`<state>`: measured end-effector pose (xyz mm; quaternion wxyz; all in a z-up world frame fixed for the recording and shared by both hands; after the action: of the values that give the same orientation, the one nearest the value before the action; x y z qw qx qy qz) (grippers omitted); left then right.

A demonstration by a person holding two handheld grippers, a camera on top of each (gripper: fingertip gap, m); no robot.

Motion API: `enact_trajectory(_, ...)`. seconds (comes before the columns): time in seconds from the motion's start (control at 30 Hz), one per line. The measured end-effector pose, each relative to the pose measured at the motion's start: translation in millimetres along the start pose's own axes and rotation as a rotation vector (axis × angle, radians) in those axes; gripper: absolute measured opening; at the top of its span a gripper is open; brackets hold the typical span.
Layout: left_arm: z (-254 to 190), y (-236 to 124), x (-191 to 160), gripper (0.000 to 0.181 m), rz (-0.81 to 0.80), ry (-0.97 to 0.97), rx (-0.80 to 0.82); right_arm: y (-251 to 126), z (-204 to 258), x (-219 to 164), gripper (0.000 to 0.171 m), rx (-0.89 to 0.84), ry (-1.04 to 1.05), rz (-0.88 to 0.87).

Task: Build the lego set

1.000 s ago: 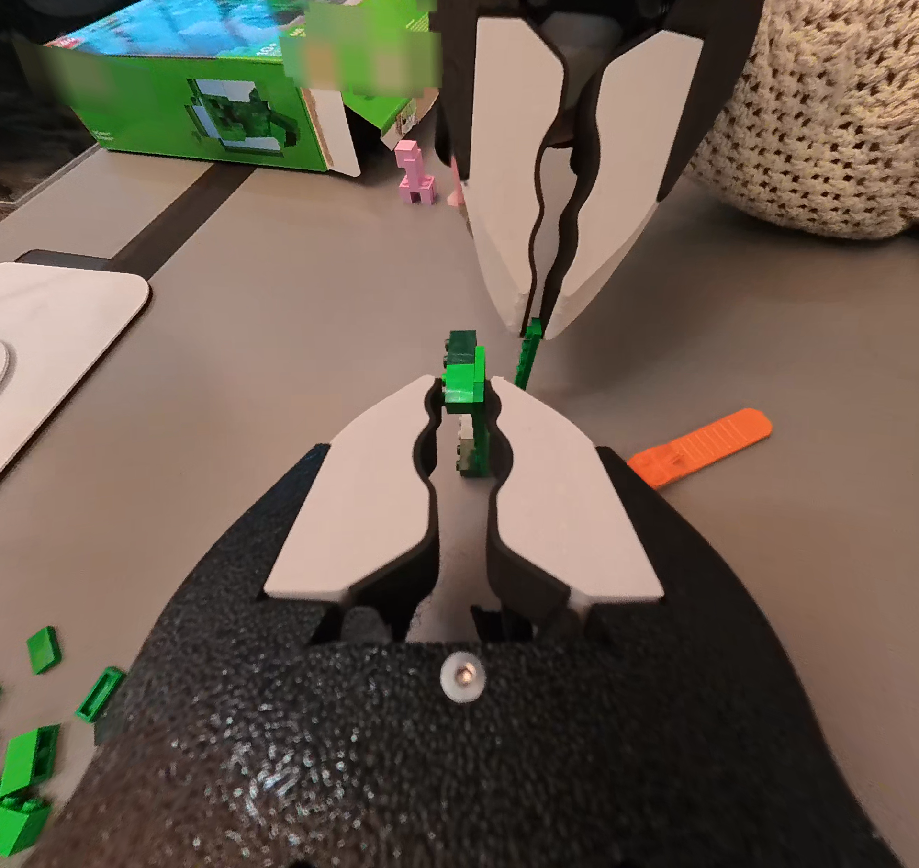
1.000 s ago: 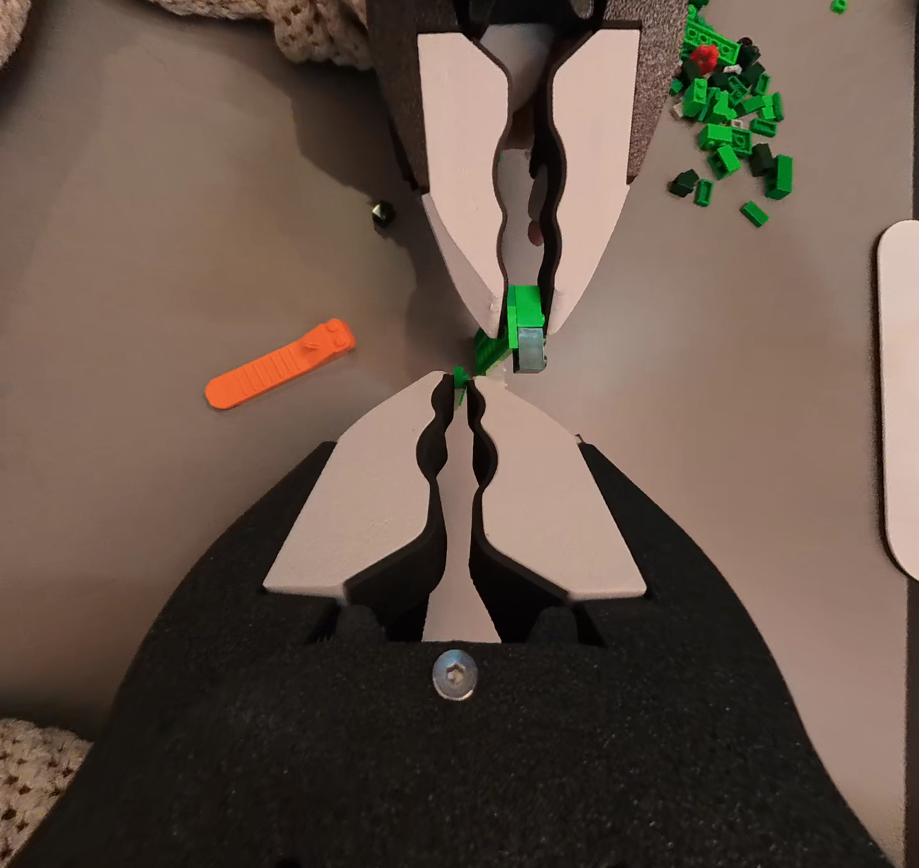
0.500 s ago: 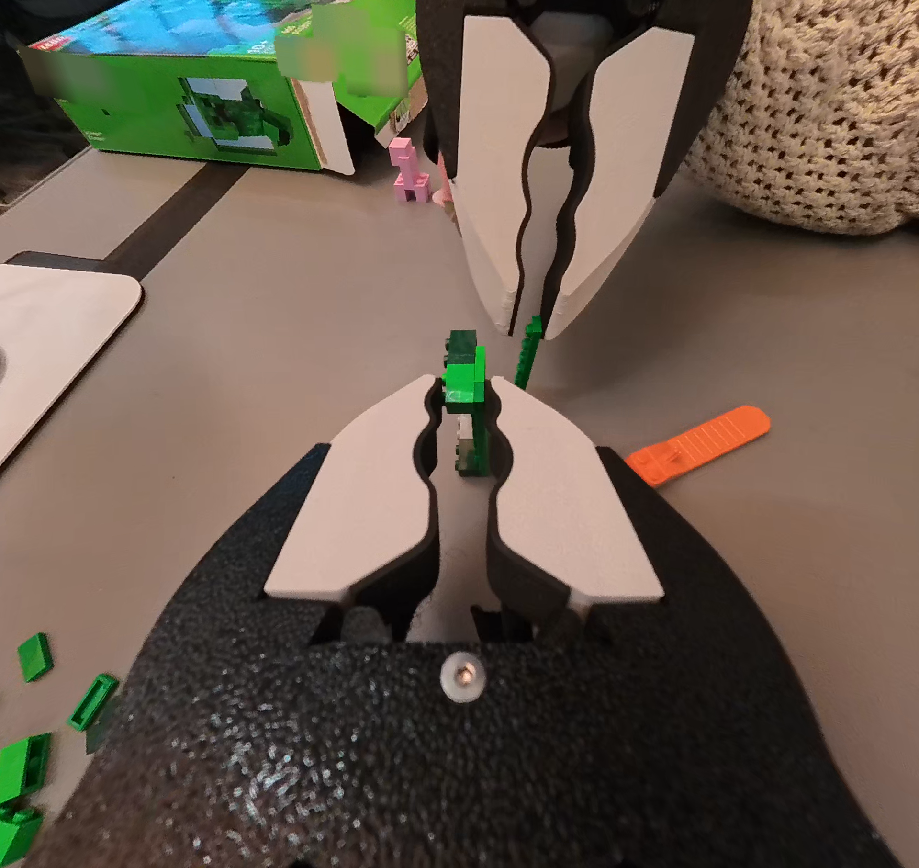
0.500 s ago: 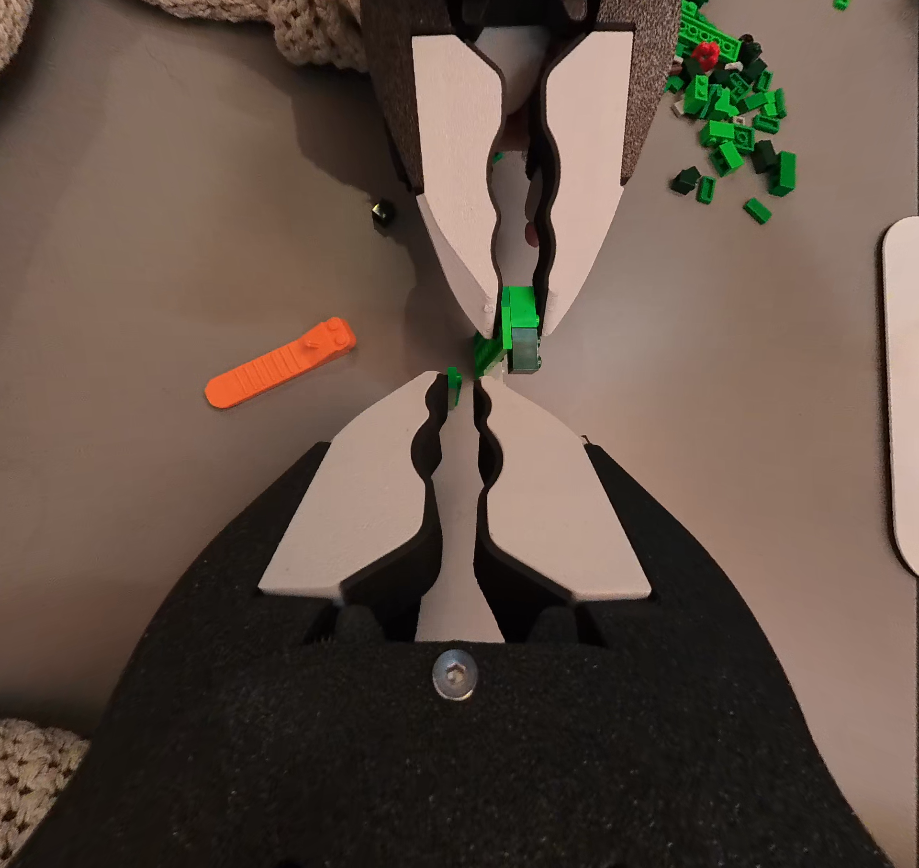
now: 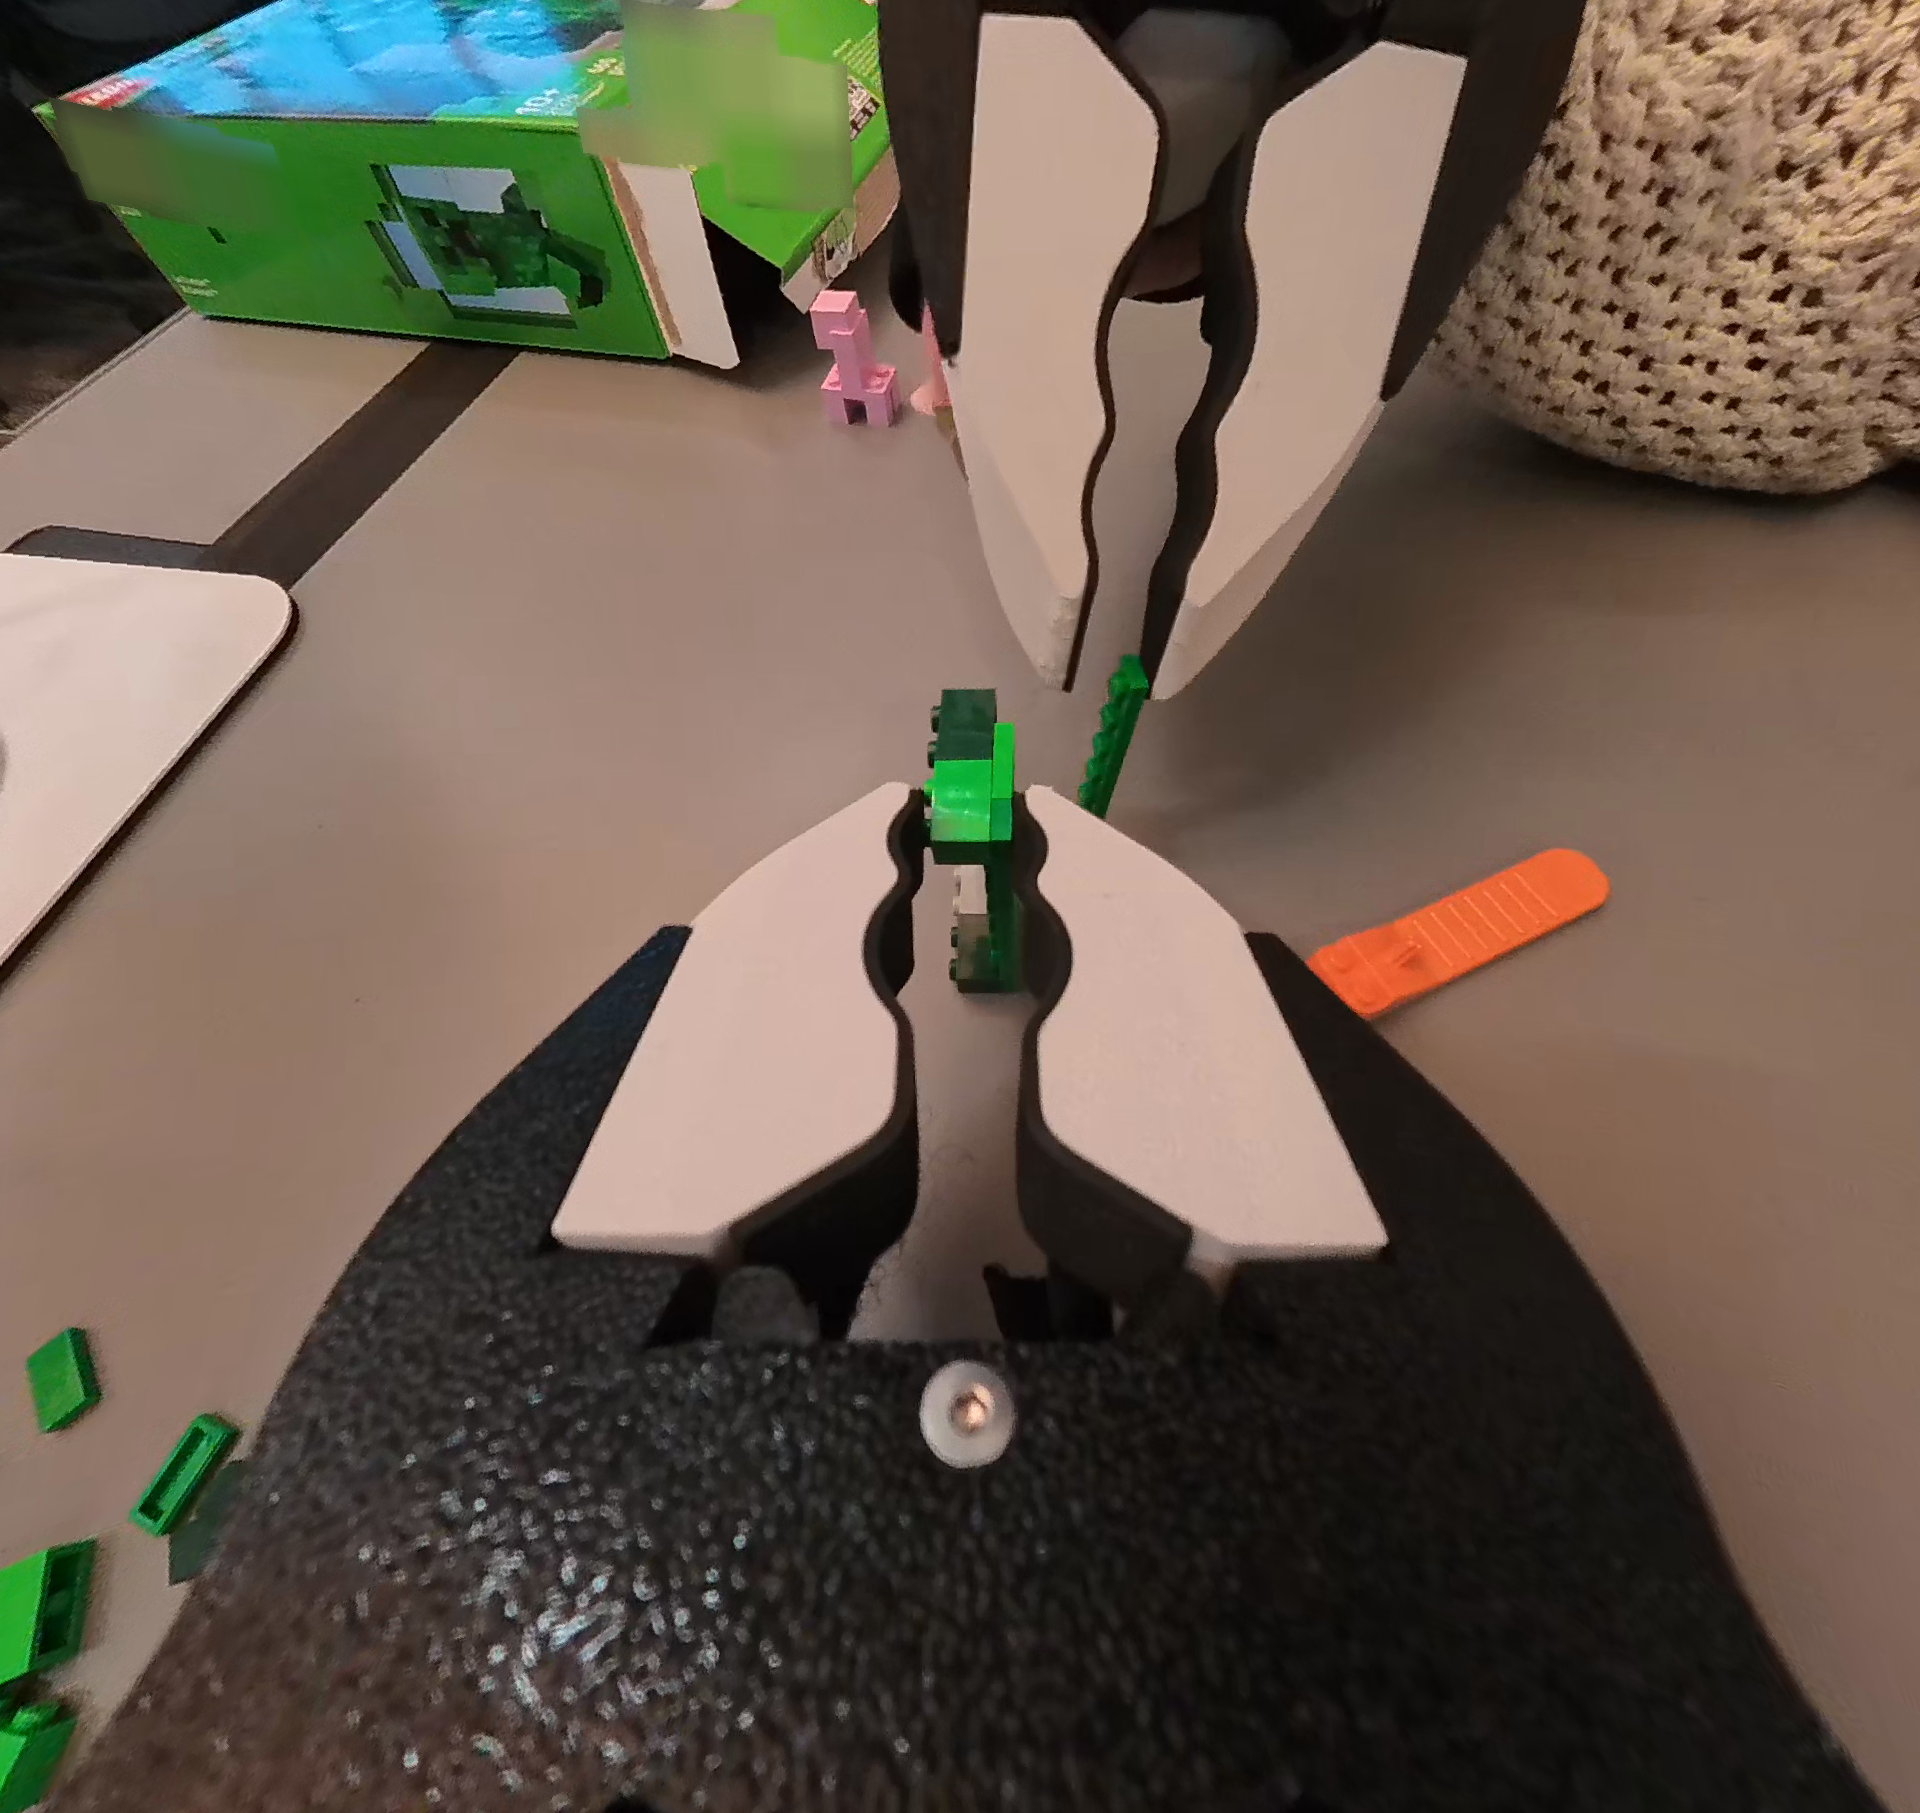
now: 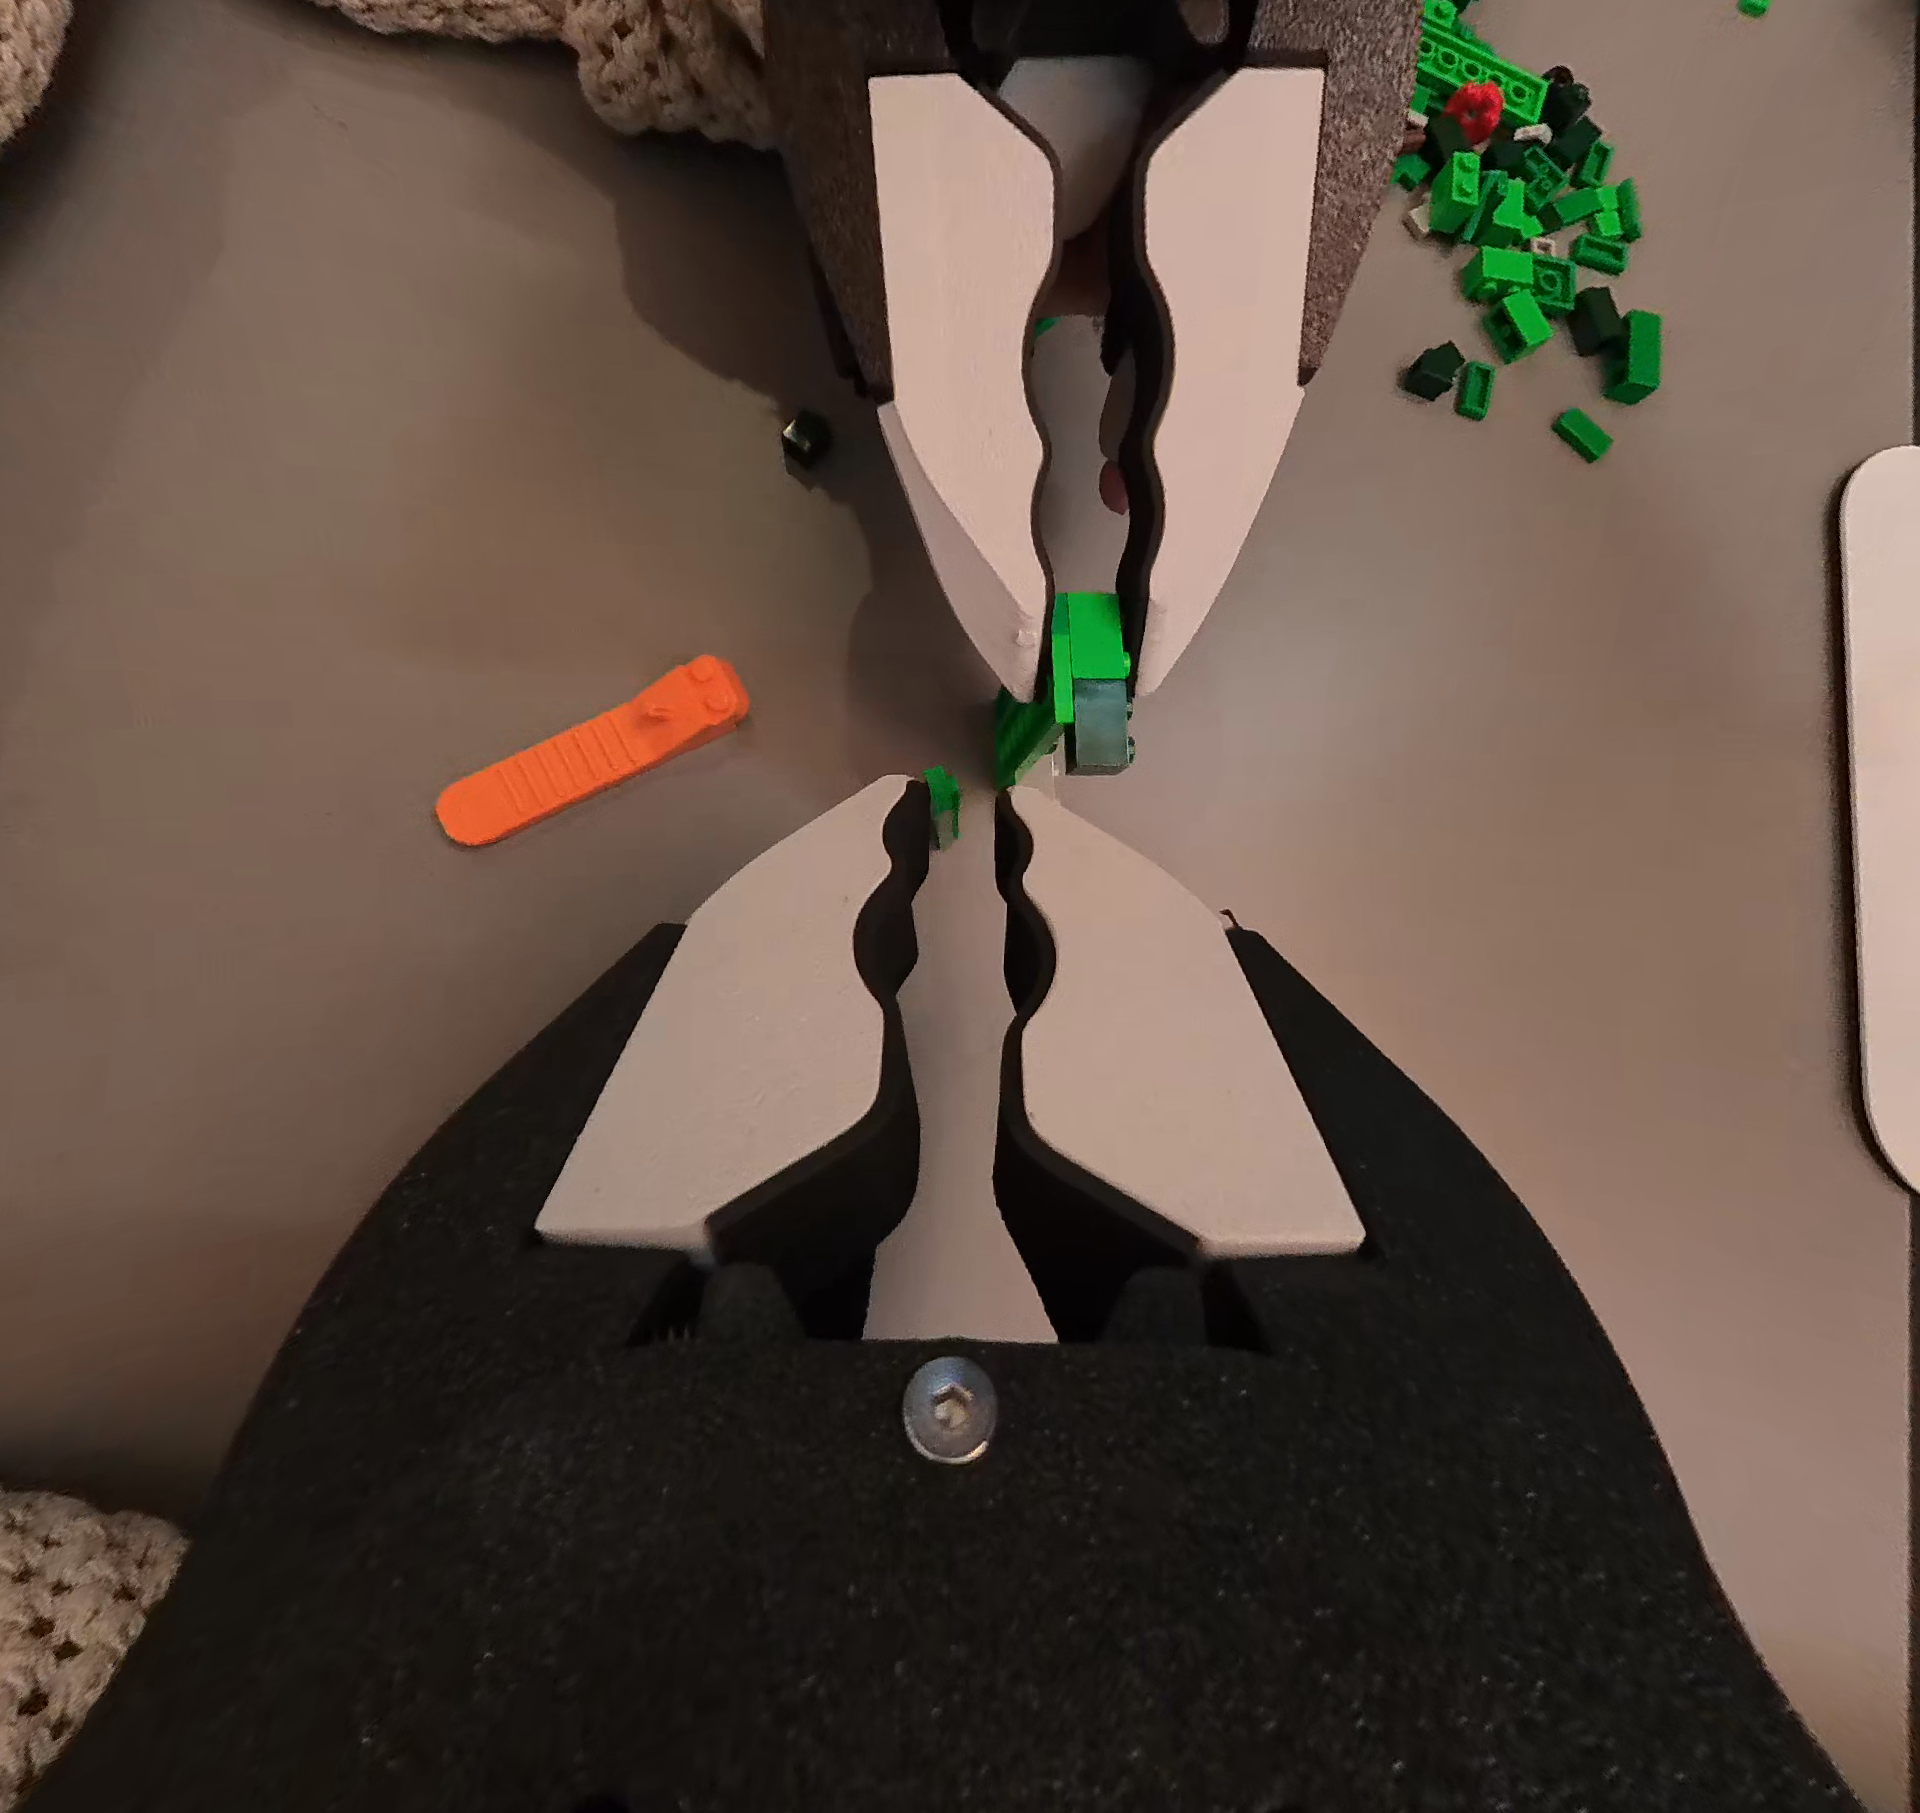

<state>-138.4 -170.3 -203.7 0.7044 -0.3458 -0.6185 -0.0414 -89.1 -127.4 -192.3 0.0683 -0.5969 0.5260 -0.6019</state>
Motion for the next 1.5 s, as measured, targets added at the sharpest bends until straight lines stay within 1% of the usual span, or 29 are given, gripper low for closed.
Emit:
enact_trajectory(0.17,0,0,0,0.015,-0.002,-0.002,-0.002,1,0,1,0.011,-0.009,-0.009,-0.007)
enact_trajectory(0.37,0,0,0,0.015,-0.004,-0.006,-0.006,4,-1,1,0.006,-0.014,-0.007,-0.007)
enact_trajectory(1.07,0,0,0,0.015,-0.011,-0.012,-0.011,-3,-7,-1,0.010,-0.041,0.011,-0.018)
enact_trajectory(1.23,0,0,0,0.015,-0.013,-0.012,-0.011,-7,-8,-3,0.015,-0.047,0.016,-0.010)
enact_trajectory(1.33,-1,1,0,0.015,-0.013,-0.010,-0.012,-13,-12,-5,0.020,-0.065,0.033,-0.017)
enact_trajectory(1.5,-4,3,1,0.015,-0.014,0.000,-0.019,-22,-12,-1,0.039,-0.062,0.110,-0.118)
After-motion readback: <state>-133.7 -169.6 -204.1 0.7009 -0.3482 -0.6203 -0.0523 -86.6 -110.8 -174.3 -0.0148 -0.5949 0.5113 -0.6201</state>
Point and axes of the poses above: each gripper's, where its closed fingertips meet, y out along the fingers, x out of its top, z = x × y across the jaws, the point moved 3 cm from there along -y, back along the fingers, and after that the axes turned 11 degrees about -x, right-handed, at the moved point
